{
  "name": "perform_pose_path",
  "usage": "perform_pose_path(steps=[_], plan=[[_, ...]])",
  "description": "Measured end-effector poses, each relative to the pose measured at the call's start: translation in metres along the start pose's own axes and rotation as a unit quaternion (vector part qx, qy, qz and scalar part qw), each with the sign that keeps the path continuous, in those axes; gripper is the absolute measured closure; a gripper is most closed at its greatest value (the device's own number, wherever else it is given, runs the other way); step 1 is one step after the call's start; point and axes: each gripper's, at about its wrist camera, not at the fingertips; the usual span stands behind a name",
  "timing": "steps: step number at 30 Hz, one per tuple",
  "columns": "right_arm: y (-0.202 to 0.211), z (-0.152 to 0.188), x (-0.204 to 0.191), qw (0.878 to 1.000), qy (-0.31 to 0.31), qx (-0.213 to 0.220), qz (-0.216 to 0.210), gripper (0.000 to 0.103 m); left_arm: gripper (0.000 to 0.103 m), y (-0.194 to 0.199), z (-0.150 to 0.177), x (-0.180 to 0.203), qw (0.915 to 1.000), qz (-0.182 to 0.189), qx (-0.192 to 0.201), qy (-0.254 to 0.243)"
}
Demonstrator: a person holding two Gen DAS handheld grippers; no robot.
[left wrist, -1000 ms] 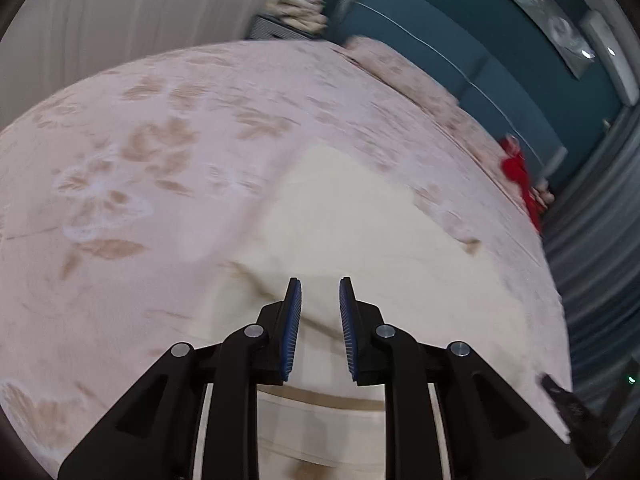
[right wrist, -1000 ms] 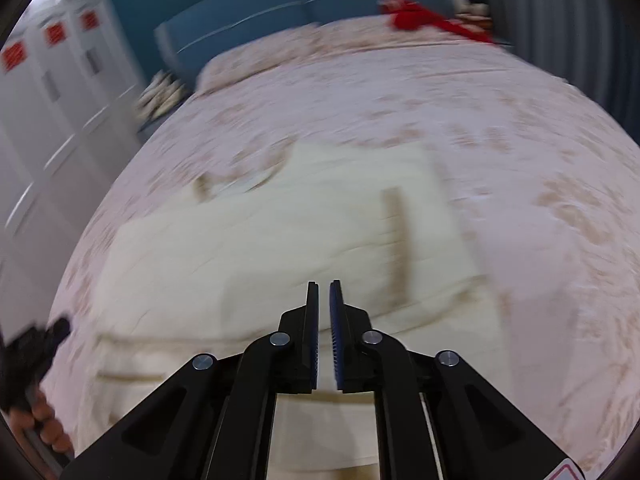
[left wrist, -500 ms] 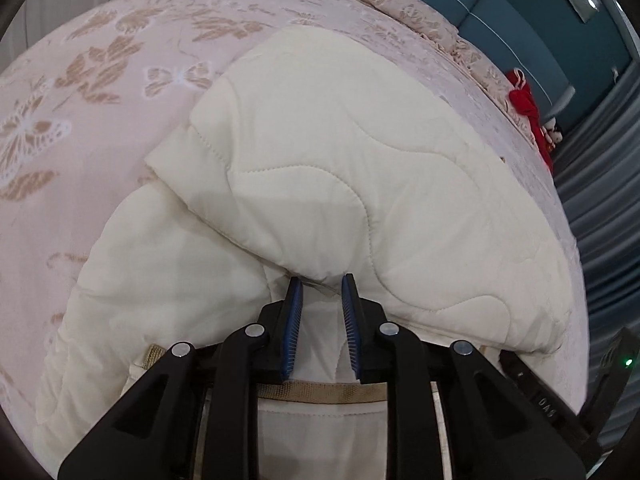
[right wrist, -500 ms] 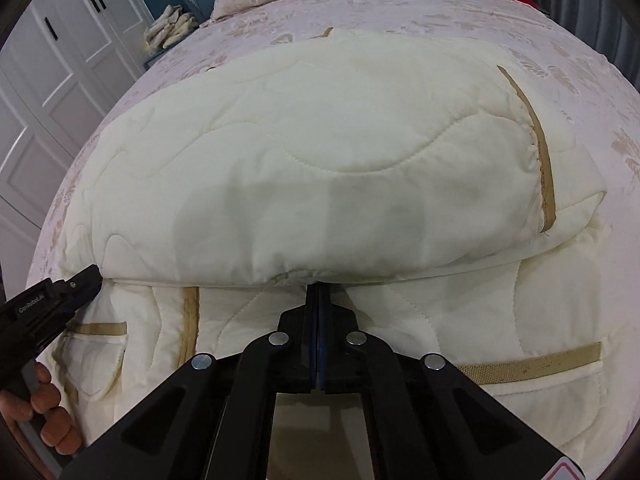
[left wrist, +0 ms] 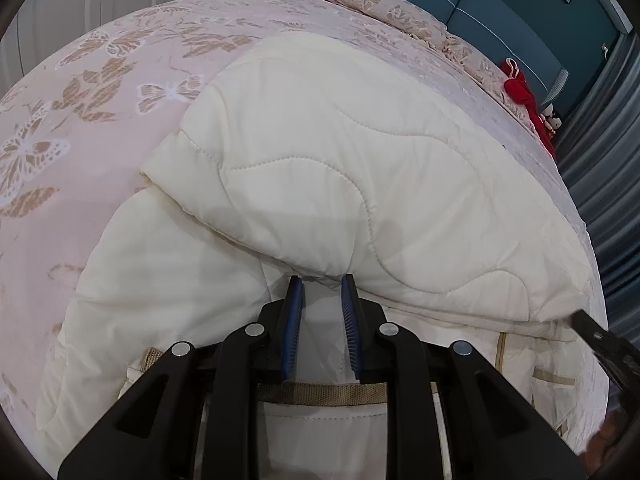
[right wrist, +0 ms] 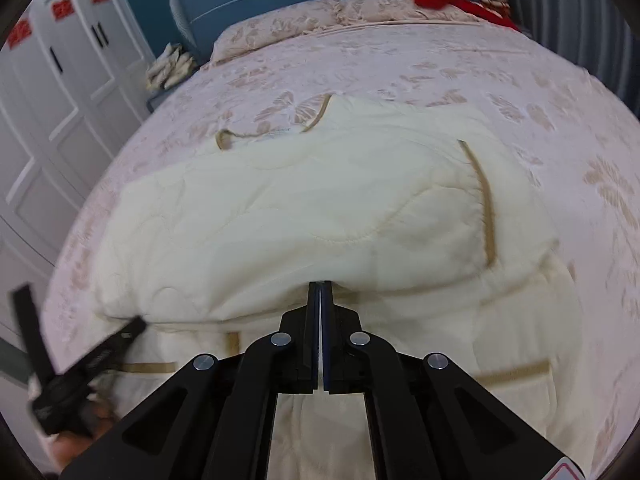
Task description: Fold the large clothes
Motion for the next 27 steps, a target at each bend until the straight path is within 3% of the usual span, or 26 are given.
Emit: perform_pose_path(steps=[3,5,8,10,13,23,27], plan=[[0.030,0.002,-0.004,0.999,0.022,0.031,0.008,0.103,0.083,-0.002,0.001,0.000,1.0000,-0.001,0.000,-0.002],[0.024,-0.010,-0.006,0.999,0.033,0.034,0.016,0.103,0.083,-0.003,0.002,0.003,0.9999,-0.006,0.005,-0.007],[-0.022,-0.025,0.008,0.999,0.023,-0.010,0.038,0.103,0.083,-0.002,0.003,0.004,0.9999,-0.010,0.006,-0.004],[-0.052,-0.020,0.019,0.998,0.011,-0.049,0.042,0.103,0.083,-0.001,0.002,0.004,0.9999,-0.009,0.003,-0.003],[-0.072,-0.004,0.026,0.997,0.009,-0.065,0.043,0.103,0.083,-0.003,0.002,0.004,0.9999,-0.011,0.002,-0.009],[-0.079,0.006,0.019,0.995,0.053,-0.041,0.071,0.103,0.083,-0.006,0.008,0.012,0.9984,-0.031,0.029,-0.037],[-0.034,0.010,0.033,0.997,0.002,-0.039,0.060,0.101,0.083,0.000,0.004,0.004,0.9994,-0.010,0.025,-0.020]])
Point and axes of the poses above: each gripper's, at about its wrist camera, not at the fingertips, and y roughly against the way its jaws point, x to its right, z to its underside, and after that the axes turned 3 degrees about y, right-handed
